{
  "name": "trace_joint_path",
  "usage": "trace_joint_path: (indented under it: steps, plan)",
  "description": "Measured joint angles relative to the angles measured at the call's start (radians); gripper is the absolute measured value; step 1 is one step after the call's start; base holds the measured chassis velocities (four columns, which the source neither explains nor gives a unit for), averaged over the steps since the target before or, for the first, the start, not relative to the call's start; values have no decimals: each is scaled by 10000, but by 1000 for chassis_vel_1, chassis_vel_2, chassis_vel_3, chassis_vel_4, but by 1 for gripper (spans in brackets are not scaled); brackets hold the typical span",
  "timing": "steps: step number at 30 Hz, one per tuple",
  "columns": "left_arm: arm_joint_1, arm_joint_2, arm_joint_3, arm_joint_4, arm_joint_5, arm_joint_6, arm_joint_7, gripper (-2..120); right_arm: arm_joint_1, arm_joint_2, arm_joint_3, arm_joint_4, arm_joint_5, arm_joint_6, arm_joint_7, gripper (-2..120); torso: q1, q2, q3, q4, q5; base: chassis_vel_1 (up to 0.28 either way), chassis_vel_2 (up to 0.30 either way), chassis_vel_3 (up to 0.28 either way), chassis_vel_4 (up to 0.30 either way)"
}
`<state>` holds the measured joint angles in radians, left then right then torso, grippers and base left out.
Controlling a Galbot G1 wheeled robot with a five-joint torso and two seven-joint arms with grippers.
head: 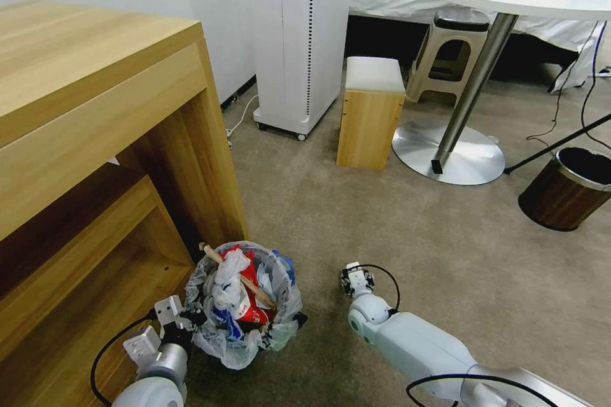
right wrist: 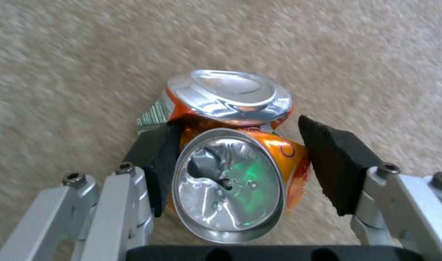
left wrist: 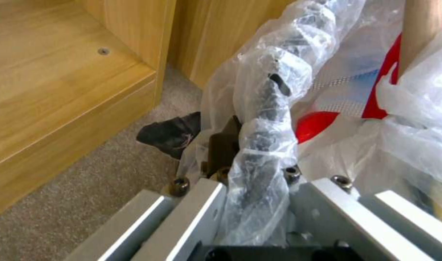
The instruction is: Pick up the trash bin and place the garbage on the floor into it.
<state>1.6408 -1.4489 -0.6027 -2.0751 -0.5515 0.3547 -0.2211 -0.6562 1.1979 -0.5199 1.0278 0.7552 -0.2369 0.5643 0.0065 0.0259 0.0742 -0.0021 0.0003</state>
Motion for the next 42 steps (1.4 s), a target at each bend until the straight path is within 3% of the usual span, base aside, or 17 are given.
trace_joint_path:
  steps: [4, 7, 8, 10, 13, 15, 20, 22, 28, 31, 32, 34, 42]
  plan:
    - [-1, 0, -29, 28, 0, -1, 1, 0, -179, -583, 185, 679, 86, 136, 0, 59, 2, -1, 2, -4, 0, 0, 0, 0, 0]
    - [-44, 5, -72, 120, -4, -1, 1, 0, -599, -1720, 819, 2617, 231, 334, 11, 58, 2, -1, 1, -6, -2, 0, 0, 0, 0]
    - [-44, 5, -72, 120, -4, -1, 1, 0, -599, -1720, 819, 2617, 231, 334, 11, 58, 2, -1, 1, -6, -2, 0, 0, 0, 0]
    - [-92, -48, -92, 190, 4, -9, 1, 0, -951, -2463, 1349, 4183, 169, 613, -12, 58, 1, -1, 0, -2, -2, 0, 0, 0, 0]
    - [-98, -68, -106, 195, 9, -10, 2, 0, -1052, -2649, 1489, 4622, 94, 710, -73, 58, 2, -1, 1, -2, -2, 0, 0, 0, 0]
    - [-132, -157, -153, 198, 37, -11, -20, 0, -1271, -3654, 1829, 7535, -421, 2027, -816, 58, 1, -1, -1, 0, -4, 0, 0, 0, 0]
    - [-153, -159, -148, 171, 43, 6, -42, 0, -982, -4082, 1625, 9020, -194, 2533, -1340, 58, 1, -1, -2, -2, -6, 0, 0, 0, 0]
    - [-145, -163, -119, 76, 47, 53, -69, 0, -323, -4189, 1000, 10248, 437, 2492, -1672, 58, 1, -1, -1, -1, -4, 0, 0, 0, 0]
    - [-117, -205, -91, -93, 68, 116, -95, 0, 741, -4049, -686, 10830, 1118, 1915, -1414, 58, 1, 0, -1, 0, -6, 0, 0, 0, 0]
    - [-17, -256, -81, -270, 139, 140, -104, 0, 1551, -3769, -2402, 10523, 1363, 1639, -1061, 58, 1, -1, 0, 0, -5, 0, 0, 0, 0]
    - [-17, -256, -81, -270, 139, 140, -104, 0, 1551, -3769, -2402, 10523, 1363, 1639, -1061, 58, 1, -1, 0, 0, -5, 0, 0, 0, 0]
    - [65, -300, -81, -401, 180, 143, -104, 0, 2017, -3525, -3432, 10226, 1587, 1482, -836, 58, 1, 0, 0, 0, -6, 0, 0, 0, 0]
    - [246, -451, -139, -627, 293, 141, -84, 0, 2557, -2837, -4732, 9488, 1894, 1202, -418, 58, 1, -1, 0, 0, -3, 0, 0, 0, 0]
